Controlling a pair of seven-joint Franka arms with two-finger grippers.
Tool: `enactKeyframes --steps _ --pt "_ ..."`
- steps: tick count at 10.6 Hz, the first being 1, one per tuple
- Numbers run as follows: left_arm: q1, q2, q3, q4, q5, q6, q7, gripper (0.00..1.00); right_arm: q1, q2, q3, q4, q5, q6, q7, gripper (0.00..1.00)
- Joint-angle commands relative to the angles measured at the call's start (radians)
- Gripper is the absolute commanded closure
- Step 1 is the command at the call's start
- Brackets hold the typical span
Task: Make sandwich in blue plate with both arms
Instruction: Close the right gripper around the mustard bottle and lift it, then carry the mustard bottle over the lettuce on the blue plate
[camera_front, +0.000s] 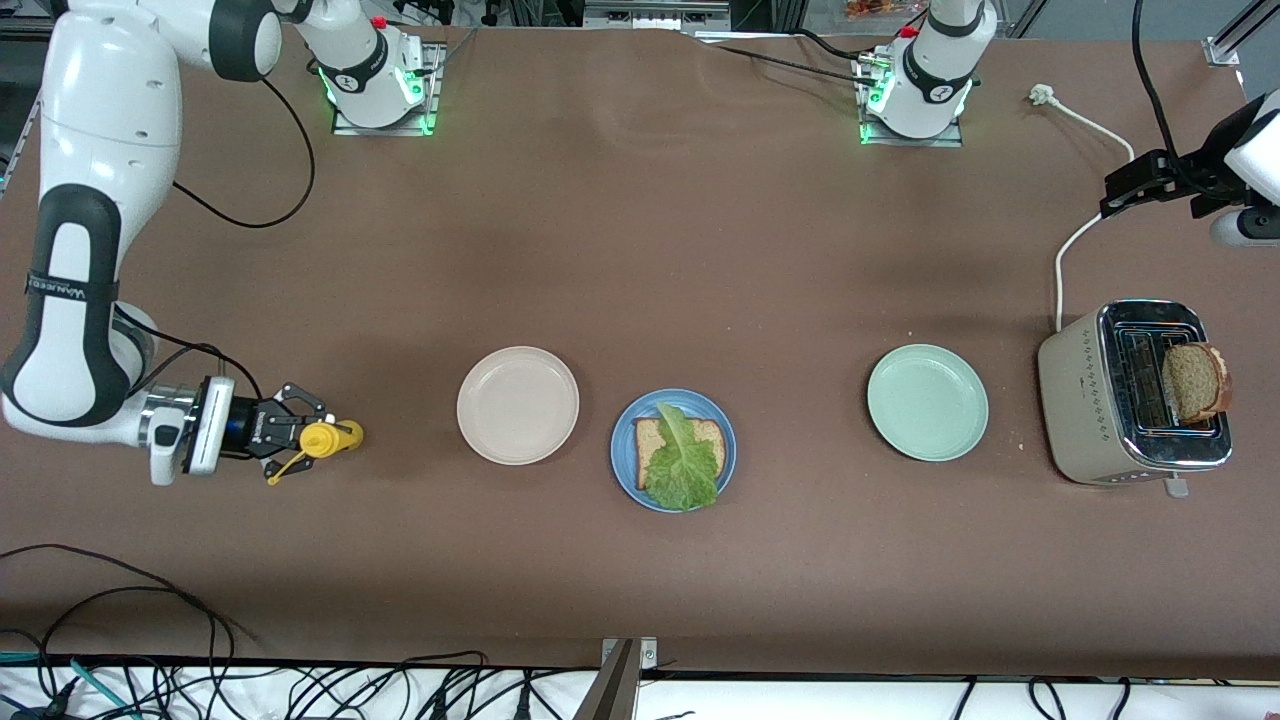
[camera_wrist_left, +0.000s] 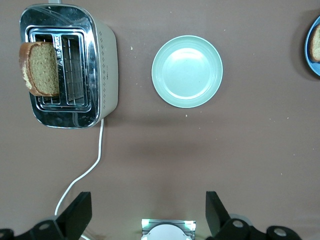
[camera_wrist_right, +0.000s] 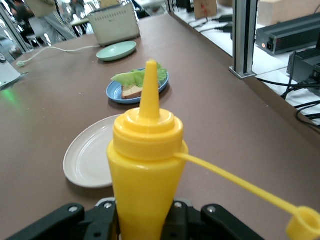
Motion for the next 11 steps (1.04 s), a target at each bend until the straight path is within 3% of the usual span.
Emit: enactKeyframes --steps 1,4,5,8,11 --pt "0.003 0.009 -0.006 0.028 0.010 -0.019 -0.010 0.00 0.152 -0.079 -0.053 0.072 -0.160 0.140 0.305 0.75" --pt "0.002 0.007 -0.008 0.028 0.010 -0.019 -0.010 0.00 0.390 -0.108 -0.131 0.111 -0.289 0.372 0.569 0.74" --pt "0.003 0.007 -0.008 0.028 0.010 -0.019 -0.009 0.00 0.465 -0.105 -0.142 0.134 -0.372 0.459 0.668 0.74" --pt "0.003 0.007 -0.008 0.028 0.008 -0.019 -0.010 0.00 0.645 -0.067 -0.133 0.135 -0.616 0.770 1.041 0.74" --pt "0.003 0.007 -0.008 0.028 0.010 -0.019 -0.009 0.00 0.760 0.035 -0.133 0.132 -0.834 0.960 1.244 0.70"
